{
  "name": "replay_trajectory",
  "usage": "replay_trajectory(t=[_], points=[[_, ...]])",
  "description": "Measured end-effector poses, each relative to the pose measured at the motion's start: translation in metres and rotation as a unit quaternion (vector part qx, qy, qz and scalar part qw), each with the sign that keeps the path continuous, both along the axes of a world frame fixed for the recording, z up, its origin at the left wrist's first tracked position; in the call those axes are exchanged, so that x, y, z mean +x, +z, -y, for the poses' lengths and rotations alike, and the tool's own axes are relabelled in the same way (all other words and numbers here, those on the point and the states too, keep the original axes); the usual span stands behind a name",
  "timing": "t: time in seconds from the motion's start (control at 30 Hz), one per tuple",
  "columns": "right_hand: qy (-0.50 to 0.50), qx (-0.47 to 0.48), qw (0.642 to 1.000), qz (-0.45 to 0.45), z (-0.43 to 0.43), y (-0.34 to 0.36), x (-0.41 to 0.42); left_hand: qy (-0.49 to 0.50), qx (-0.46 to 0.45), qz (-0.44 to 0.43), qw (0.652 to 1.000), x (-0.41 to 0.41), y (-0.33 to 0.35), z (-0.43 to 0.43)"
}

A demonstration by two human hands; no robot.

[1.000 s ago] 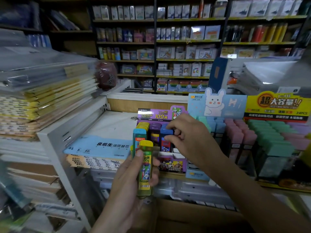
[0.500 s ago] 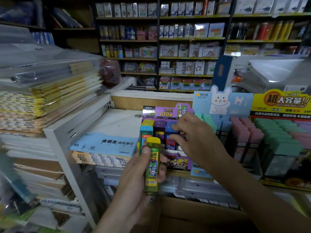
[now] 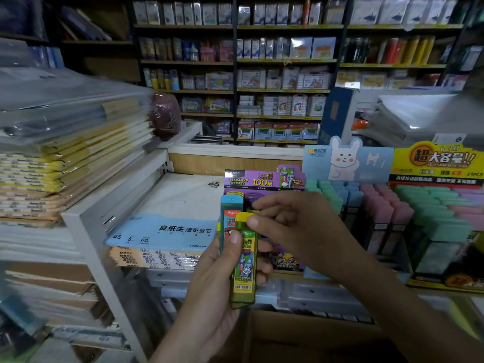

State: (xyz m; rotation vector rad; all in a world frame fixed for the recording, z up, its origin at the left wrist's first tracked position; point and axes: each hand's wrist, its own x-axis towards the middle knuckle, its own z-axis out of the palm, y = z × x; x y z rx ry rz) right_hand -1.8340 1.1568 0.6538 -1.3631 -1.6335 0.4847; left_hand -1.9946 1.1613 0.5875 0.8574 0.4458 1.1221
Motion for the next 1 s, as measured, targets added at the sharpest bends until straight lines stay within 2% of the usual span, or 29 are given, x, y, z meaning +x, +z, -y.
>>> replay_trajectory(t=[0.17, 0.23, 0.37, 0.47, 0.63, 1.0], points=[[0.03, -0.011, 0.998, -0.051, 0.001, 0.001, -0.012, -0.01, -0.001, -0.015, 1.0, -0.012, -0.001, -0.003], [0.042, -0.009, 0.993, -0.106, 0.0, 0.006, -0.012, -0.009, -0.013, -0.013, 1.0, -0.022, -0.003, -0.006], [0.023, 0.044, 0.987, -0.151, -0.005, 0.02, -0.008, 0.054, -0.019, -0.019, 0.998, -0.041, -0.006, -0.017], [0.007, 0.084, 0.988, -0.127, -0.01, 0.026, -0.008, 0.062, -0.011, -0.026, 0.998, -0.05, -0.006, -0.021], [-0.041, 0.112, 0.992, -0.034, -0.022, 0.027, -0.015, 0.073, 0.007, -0.028, 0.997, -0.059, -0.006, -0.024], [-0.062, 0.106, 0.992, 0.043, -0.042, 0.022, -0.025, 0.091, 0.02, -0.06, 0.994, -0.065, -0.011, -0.032]])
